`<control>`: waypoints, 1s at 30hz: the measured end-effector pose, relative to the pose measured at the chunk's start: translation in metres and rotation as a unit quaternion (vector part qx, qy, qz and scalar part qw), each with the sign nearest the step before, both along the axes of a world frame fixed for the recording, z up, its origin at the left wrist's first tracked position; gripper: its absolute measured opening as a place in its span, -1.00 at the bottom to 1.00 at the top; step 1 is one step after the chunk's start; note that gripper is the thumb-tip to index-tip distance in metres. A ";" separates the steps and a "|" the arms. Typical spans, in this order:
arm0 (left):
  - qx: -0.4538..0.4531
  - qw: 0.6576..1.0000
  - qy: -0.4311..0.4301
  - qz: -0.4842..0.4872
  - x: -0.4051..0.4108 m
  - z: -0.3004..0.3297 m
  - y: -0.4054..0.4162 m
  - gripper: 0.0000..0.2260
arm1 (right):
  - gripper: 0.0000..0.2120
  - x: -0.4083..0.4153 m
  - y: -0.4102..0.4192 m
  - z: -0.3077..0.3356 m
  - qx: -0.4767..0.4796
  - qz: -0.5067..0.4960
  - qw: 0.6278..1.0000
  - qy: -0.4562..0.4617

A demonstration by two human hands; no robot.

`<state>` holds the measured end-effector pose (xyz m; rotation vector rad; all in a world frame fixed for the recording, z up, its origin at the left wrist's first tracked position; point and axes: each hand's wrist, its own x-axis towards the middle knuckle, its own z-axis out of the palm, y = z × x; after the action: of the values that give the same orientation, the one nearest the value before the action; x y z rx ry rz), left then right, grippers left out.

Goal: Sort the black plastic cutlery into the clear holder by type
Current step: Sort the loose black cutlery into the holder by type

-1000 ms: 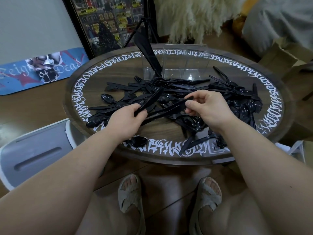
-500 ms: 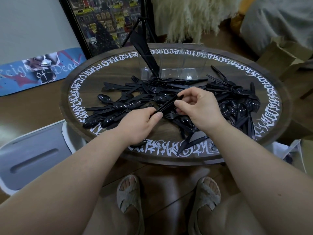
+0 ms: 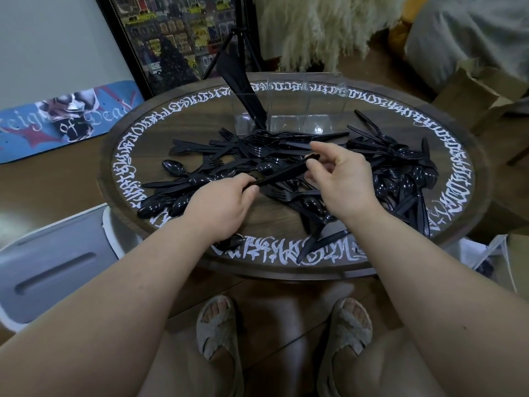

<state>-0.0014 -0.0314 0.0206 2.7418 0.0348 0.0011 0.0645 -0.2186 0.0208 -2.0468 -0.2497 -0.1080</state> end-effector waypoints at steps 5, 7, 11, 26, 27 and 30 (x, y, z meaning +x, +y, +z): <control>-0.009 1.000 -0.016 -0.025 -0.002 -0.002 -0.005 -0.66 | -0.64 0.001 0.001 -0.003 -0.053 0.015 0.998 0.001; -0.012 0.999 -0.028 -0.021 -0.002 -0.002 -0.004 -0.65 | -0.65 0.000 0.003 -0.001 -0.044 0.015 0.999 0.006; -0.005 0.999 -0.048 -0.008 -0.003 0.003 0.000 -0.66 | -0.78 -0.004 0.005 0.010 0.215 0.015 0.963 0.161; 0.072 0.989 -0.125 0.029 0.057 0.051 0.033 -0.58 | -0.82 0.035 0.017 0.095 0.166 -0.021 0.985 0.029; 0.087 0.988 -0.123 0.035 0.069 0.055 0.041 -0.57 | -0.81 0.046 0.019 0.103 0.146 -0.028 0.989 -0.018; 0.133 0.986 -0.098 0.022 0.099 0.057 0.059 -0.56 | -0.83 0.080 0.029 0.119 0.084 -0.031 0.989 -0.116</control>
<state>0.0973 0.0278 0.0775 2.9926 0.0432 0.3080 0.1446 -0.1900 0.1397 -1.8735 -0.3104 -0.3941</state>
